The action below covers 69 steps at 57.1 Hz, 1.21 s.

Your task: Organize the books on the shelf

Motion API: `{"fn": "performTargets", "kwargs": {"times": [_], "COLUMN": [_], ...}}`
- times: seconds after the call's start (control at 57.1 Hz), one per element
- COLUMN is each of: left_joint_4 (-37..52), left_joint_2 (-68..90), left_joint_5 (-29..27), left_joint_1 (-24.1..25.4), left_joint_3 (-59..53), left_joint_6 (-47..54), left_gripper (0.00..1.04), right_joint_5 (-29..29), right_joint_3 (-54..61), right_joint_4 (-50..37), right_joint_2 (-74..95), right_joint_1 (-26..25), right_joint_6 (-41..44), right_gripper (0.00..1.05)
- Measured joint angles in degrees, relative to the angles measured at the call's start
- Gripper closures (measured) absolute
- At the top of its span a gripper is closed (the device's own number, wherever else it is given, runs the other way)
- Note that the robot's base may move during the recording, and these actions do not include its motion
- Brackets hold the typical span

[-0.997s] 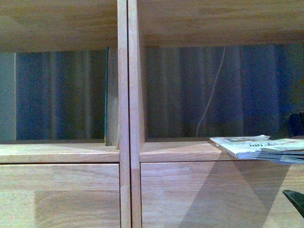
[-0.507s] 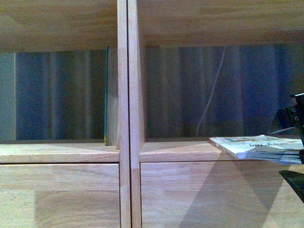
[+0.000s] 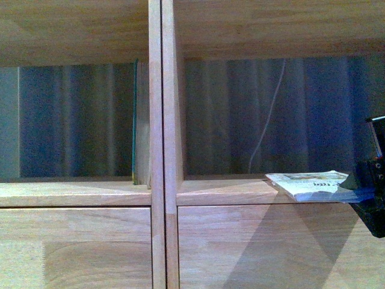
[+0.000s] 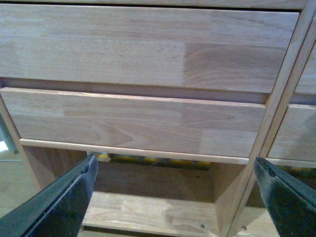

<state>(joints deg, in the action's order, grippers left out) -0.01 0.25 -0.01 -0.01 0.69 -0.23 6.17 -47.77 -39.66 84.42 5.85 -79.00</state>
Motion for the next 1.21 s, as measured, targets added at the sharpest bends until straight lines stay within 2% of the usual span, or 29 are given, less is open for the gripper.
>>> {"fn": "performTargets", "kwargs": {"times": [0.105,0.14,0.192,0.21,0.227,0.28,0.315,0.385,0.438,0.578,0.682,0.892,0.962,1.208], "left_joint_4": [0.0,-0.6,-2.8,-2.6,-2.4,0.5,3.3,11.1,18.3,35.3,42.4,37.0,34.6,30.0], "left_joint_2": [0.0,0.6,3.6,6.0,7.3,13.6,16.9,23.3,28.9,44.5,57.8,72.5,75.3,81.7], "left_joint_5": [0.0,3.2,15.2,21.6,24.7,37.6,44.1,54.4,58.8,56.5,52.9,49.8,50.7,45.6], "left_joint_1": [0.0,0.8,5.2,8.0,9.4,16.4,20.2,26.1,29.4,33.2,33.0,26.8,23.7,11.1], "left_joint_3": [0.0,0.2,1.6,2.3,2.6,4.2,5.2,7.4,9.6,16.5,26.5,45.2,50.4,65.9], "left_joint_6": [0.0,-0.4,-1.8,-2.6,-3.2,-5.4,-7.0,-9.6,-11.7,-17.4,-22.4,-31.6,-35.0,-49.1], "left_gripper": [0.07,0.07,0.07,0.07,0.07,0.07,0.07,0.07,0.07,0.07,0.07,0.07,0.07,0.07], "right_joint_5": [-1.3,-1.9,-3.0,-3.4,-3.7,-5.4,-6.6,-8.0,-9.2,-12.0,-13.6,-15.1,-14.9,-14.3], "right_joint_3": [1.2,1.8,2.9,3.4,3.7,4.7,5.1,5.4,5.4,4.4,2.8,0.0,-0.2,0.7], "right_joint_4": [-1.4,-2.0,-2.7,-3.0,-3.1,-3.5,-3.6,-3.7,-3.7,-3.3,-3.1,-7.1,-9.1,-15.5], "right_joint_2": [-0.6,-1.2,-2.2,-2.9,-3.2,-5.5,-6.9,-9.7,-12.0,-16.7,-19.3,-21.9,-22.0,-18.8], "right_joint_1": [-0.1,-0.2,-0.5,-0.7,-0.8,-1.3,-1.8,-3.3,-4.9,-8.2,-9.9,-8.0,-5.4,5.0], "right_joint_6": [-0.3,-0.3,-0.3,-0.2,-0.2,0.3,0.7,1.4,2.3,3.8,5.3,9.4,11.7,19.4], "right_gripper": [0.97,0.97,0.97,0.97,0.97,0.97,0.97,0.97,0.97,0.97,0.97,0.97,0.97,0.97]}}
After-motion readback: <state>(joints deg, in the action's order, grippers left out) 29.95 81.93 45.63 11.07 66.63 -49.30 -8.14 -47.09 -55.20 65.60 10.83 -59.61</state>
